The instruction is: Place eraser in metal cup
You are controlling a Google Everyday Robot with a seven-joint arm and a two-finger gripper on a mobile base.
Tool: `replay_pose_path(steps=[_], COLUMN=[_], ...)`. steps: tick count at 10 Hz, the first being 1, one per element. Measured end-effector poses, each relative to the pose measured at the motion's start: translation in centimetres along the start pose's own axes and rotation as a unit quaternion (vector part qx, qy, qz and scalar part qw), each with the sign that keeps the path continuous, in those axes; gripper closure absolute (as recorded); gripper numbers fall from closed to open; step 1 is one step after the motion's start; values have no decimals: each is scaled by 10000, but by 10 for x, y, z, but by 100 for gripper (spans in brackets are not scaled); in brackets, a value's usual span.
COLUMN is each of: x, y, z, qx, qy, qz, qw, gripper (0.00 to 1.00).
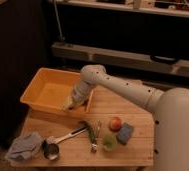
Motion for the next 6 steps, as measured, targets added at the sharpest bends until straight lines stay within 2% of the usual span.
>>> replay_pose_path(steps=[2,4,6], x=[-1,-1,-3], y=[7,5,4], z=[-14,-33,-49], qx=[64,275,725], qy=[186,406,704], qz=[-38,-184,-347], qw=[9998,9986,9943], gripper=[100,100,100])
